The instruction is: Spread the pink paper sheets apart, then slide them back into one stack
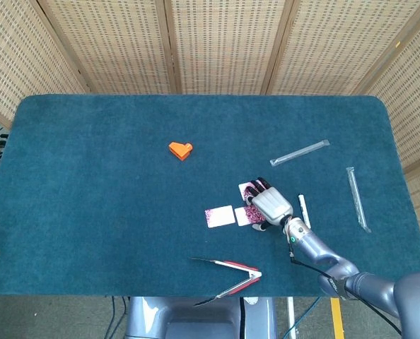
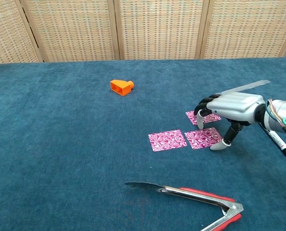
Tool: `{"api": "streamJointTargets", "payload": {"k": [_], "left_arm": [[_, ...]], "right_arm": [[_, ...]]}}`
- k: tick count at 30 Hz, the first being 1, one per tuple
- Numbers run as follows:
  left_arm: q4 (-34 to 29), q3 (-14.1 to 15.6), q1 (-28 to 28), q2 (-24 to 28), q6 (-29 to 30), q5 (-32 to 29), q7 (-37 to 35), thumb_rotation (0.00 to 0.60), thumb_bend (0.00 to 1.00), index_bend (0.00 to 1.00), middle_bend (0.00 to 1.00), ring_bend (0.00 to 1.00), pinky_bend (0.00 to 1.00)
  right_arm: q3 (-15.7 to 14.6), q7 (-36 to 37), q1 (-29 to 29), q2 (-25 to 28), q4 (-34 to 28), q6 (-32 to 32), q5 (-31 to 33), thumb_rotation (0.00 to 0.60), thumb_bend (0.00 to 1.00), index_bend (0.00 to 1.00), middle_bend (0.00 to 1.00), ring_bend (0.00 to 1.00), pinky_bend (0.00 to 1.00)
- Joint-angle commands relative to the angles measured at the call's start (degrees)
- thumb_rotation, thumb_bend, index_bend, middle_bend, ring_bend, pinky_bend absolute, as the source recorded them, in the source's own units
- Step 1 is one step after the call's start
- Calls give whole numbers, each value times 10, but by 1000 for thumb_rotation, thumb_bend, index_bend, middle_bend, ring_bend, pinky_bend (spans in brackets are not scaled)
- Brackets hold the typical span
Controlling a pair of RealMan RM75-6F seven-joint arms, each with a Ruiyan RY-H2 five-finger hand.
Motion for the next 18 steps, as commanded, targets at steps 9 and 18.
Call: {"api": "streamJointTargets", "payload": {"k": [9,18], "left_arm": [[2,0,1,-1,-1,-2,-2,600,42,112,0,0,0],[3,0,2,-2,0,-2,-2,600,41,112,0,0,0]], "right_arm": [[2,-2,4,-1,4,-6,3,600,260,368,164,0,0],[1,2,4,-5,12,-8,4,600,280,371,165,0,0]]}}
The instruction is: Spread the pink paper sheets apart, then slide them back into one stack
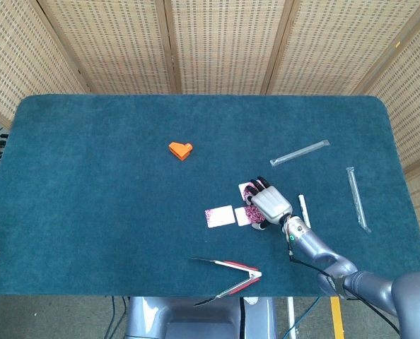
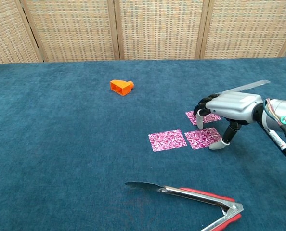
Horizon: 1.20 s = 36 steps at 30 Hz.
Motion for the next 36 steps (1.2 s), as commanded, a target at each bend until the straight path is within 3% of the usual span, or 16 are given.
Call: {"api": "streamJointTargets", "payload": {"k": [1,36], "left_arm": [[0,0,0,0,0,0,0,600,41,111,0,0,0],[1,0,5,1,4,1,-4,600,40,109,0,0,0]], "right_arm": [[-1,1,0,-1,1,0,-1,600,295,371,165,0,0],[-1,38,-9,0,7,28,-19,600,363,442,225,0,0]]}}
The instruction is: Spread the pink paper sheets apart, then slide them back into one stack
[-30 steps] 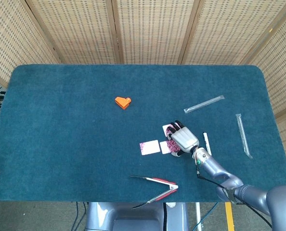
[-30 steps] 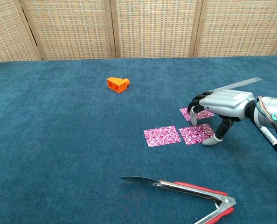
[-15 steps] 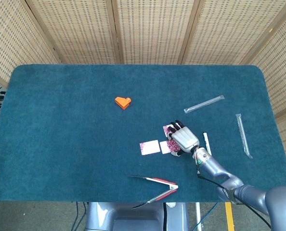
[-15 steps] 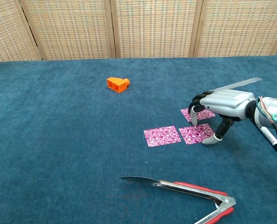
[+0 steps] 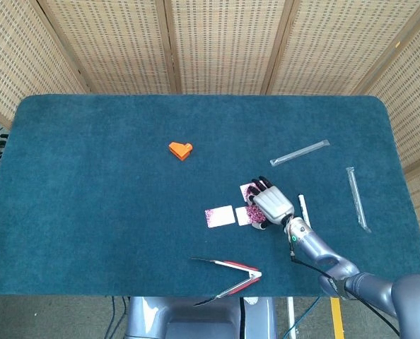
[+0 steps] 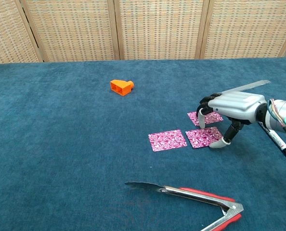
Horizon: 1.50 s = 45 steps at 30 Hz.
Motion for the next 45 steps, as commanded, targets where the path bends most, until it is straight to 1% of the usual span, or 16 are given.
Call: {"api": "streamJointTargets", "payload": {"k": [1,8,13,17,27,37,45], "left_arm": [[0,0,0,0,0,0,-1,600,40,109,0,0,0],[0,0,0,-1,0,3,-1,600,39,109,0,0,0],[-1,0,2,0,4,2,-2,600,38,108,0,0,0],[-1,1,5,1,6,1,-1,600,37,109,0,0,0],[-6,2,9,3,10,0,2,600,36,108,0,0,0],[-9,3,11,2,11,-1,6,600,35,107,0,0,0],[-10,3,13,3,12,-4,8,600,34,106,0,0,0]], "right_arm": [[1,-2,0,5,-8,3,-2,600,363,442,225,0,0],[10,-10,10,23,-37,2,-3,600,363,442,225,0,0],[18,-10,21,28,-38,-5,-3,600,363,442,225,0,0],[23,-3,34,30,-27,-16,-4,600,363,442,225,0,0],[26,31,60,23,24,-37,-14,600,363,442,225,0,0],[18,68,76,5,80,-52,-26,600,363,442,213,0,0],[10,101,90,-19,141,-63,-37,600,363,442,206,0,0]]}}
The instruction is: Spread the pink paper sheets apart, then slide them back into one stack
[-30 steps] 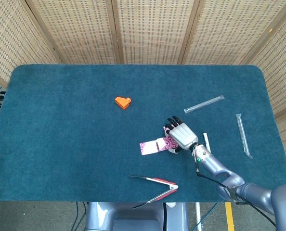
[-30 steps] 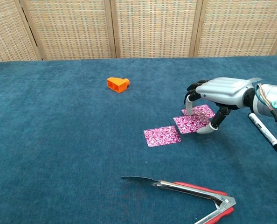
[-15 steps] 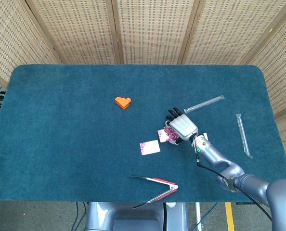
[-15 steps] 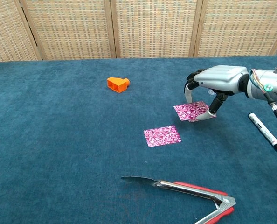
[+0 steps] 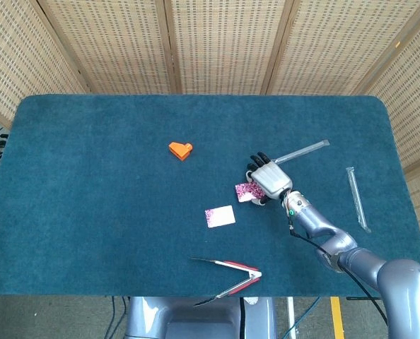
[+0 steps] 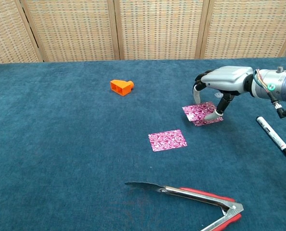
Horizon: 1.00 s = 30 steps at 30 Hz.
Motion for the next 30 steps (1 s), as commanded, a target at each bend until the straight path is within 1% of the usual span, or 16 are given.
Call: {"api": "streamJointTargets", "payload": {"k": [1,4,8,13,17,20,22,30], "left_arm": [[-1,0,0,0,0,0,1,600,33,106,0,0,0],[-1,0,0,0,-1,-1,2,600,33,106,0,0,0],[-3,-1,1,0,0,-2,5,600,32,106,0,0,0],[-4,-1,0,0,-1,-2,6,600,32,105,0,0,0],[-5,-1,0,0,-1,-1,6,600,32,105,0,0,0],[-5,-1,0,-1,-1,-2,6,600,31,105,0,0,0],[-5,-2,0,-1,-1,-1,6,600,30,104,0,0,0],[-4,-2,-2,-1,-3,0,6,600,29,104,0,0,0]], "right_arm": [[-5,19,7,-12,23,-6,-6,600,363,442,205,0,0],[-9,29,10,-19,38,-11,-9,600,363,442,201,0,0],[-14,43,15,-28,65,-20,-12,600,336,438,196,0,0],[-19,54,18,-33,80,-22,-16,600,265,411,190,0,0],[-24,62,19,-35,89,-23,-19,600,260,399,187,0,0],[-27,67,19,-35,94,-25,-21,600,258,384,184,0,0],[-28,68,19,-34,95,-25,-21,600,242,376,182,0,0],[-31,68,18,-26,86,-22,-23,600,163,293,166,0,0]]}}
